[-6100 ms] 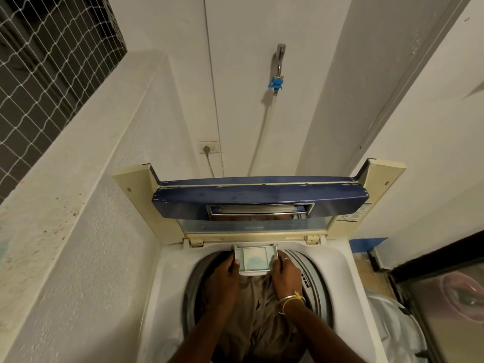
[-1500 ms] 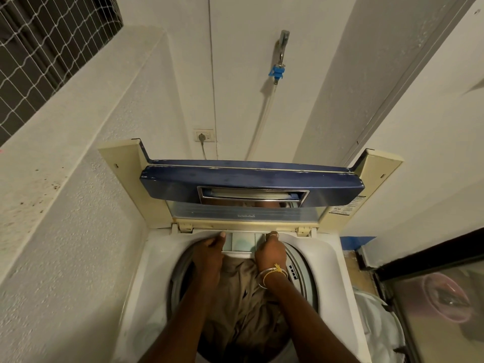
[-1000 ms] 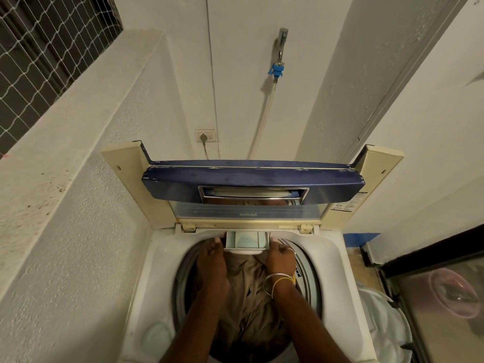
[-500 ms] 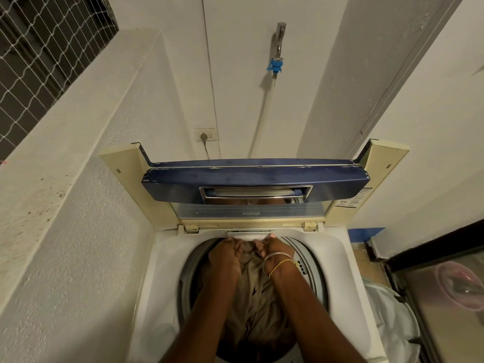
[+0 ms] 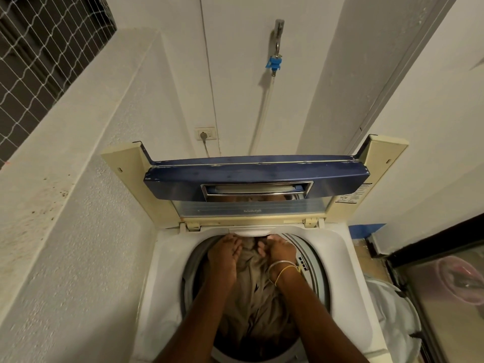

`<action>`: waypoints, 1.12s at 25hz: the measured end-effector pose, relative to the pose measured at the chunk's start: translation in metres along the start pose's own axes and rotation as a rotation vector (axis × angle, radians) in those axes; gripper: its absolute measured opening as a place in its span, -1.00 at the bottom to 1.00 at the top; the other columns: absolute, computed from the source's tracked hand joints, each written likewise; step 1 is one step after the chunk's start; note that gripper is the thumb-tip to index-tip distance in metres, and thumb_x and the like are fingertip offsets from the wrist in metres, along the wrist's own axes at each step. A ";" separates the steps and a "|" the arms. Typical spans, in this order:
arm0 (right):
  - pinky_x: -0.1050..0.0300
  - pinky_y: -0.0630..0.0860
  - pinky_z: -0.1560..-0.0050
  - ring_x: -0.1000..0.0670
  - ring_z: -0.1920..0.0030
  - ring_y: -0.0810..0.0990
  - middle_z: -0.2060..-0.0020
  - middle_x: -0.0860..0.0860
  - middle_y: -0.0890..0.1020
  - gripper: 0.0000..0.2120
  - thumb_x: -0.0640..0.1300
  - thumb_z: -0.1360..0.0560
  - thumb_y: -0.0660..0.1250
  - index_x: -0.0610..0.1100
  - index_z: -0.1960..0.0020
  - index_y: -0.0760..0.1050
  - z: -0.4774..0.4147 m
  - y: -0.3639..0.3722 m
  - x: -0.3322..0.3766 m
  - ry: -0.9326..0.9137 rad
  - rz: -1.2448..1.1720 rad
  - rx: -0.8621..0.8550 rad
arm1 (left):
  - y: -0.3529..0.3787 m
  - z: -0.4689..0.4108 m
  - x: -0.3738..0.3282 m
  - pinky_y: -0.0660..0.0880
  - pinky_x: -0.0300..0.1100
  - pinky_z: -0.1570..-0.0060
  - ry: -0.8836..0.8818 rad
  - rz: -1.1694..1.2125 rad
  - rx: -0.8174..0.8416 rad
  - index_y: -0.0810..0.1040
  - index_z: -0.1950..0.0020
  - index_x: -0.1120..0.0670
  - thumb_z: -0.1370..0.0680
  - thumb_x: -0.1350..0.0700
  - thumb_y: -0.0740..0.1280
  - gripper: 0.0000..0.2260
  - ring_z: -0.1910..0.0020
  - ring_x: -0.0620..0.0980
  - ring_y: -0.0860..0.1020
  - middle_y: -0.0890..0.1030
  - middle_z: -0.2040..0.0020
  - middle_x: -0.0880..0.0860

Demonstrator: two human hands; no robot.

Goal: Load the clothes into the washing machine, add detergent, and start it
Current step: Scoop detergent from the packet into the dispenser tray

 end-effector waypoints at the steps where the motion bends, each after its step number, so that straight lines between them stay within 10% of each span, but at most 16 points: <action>1: 0.04 0.62 0.23 -0.16 0.21 0.65 0.21 -0.21 0.65 -0.86 -0.32 -0.51 0.34 -0.15 0.17 0.60 0.005 -0.003 0.000 -0.077 0.103 -0.015 | -0.004 0.005 -0.002 0.39 -0.01 -0.35 0.056 -0.121 0.013 0.45 -0.40 0.20 -0.69 0.23 0.06 -0.67 -0.32 0.15 0.47 0.50 -0.30 0.21; 4: 0.14 0.49 0.00 -0.16 0.04 0.64 0.14 -0.14 0.68 -0.89 -0.14 -0.51 0.40 -0.17 0.02 0.63 0.022 -0.012 0.006 -0.271 0.426 -0.081 | -0.018 0.013 -0.010 0.52 -0.04 -0.16 0.187 -0.387 -0.029 0.66 0.08 -0.22 -0.63 0.08 0.23 -0.72 -0.04 -0.02 0.58 0.63 -0.03 -0.03; 18: -0.01 0.28 -0.47 -0.10 -0.48 0.29 -0.40 -0.11 0.44 -0.51 0.01 -0.56 0.29 -0.14 -0.44 0.37 0.136 0.007 0.052 -0.905 1.053 0.071 | -0.021 0.109 -0.051 0.27 -0.09 -0.43 0.798 -1.217 0.059 0.37 -0.49 0.09 -0.66 -0.03 0.14 -0.58 -0.43 0.06 0.38 0.44 -0.43 0.09; 28: 0.03 0.29 -0.47 -0.06 -0.44 0.34 -0.40 -0.05 0.45 -0.49 0.11 -0.57 0.21 -0.09 -0.45 0.36 0.196 -0.027 0.049 -1.108 1.231 0.056 | -0.045 0.162 -0.056 0.44 0.08 -0.34 0.968 -1.273 0.080 0.48 -0.36 0.10 -0.60 -0.02 0.20 -0.63 -0.33 0.14 0.49 0.55 -0.32 0.13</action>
Point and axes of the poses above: each hand's wrist, its own z-axis away from the middle knuckle, its own y-axis out of the palm, x = y × z, the point moved 9 cm from there along -z, towards the middle knuckle
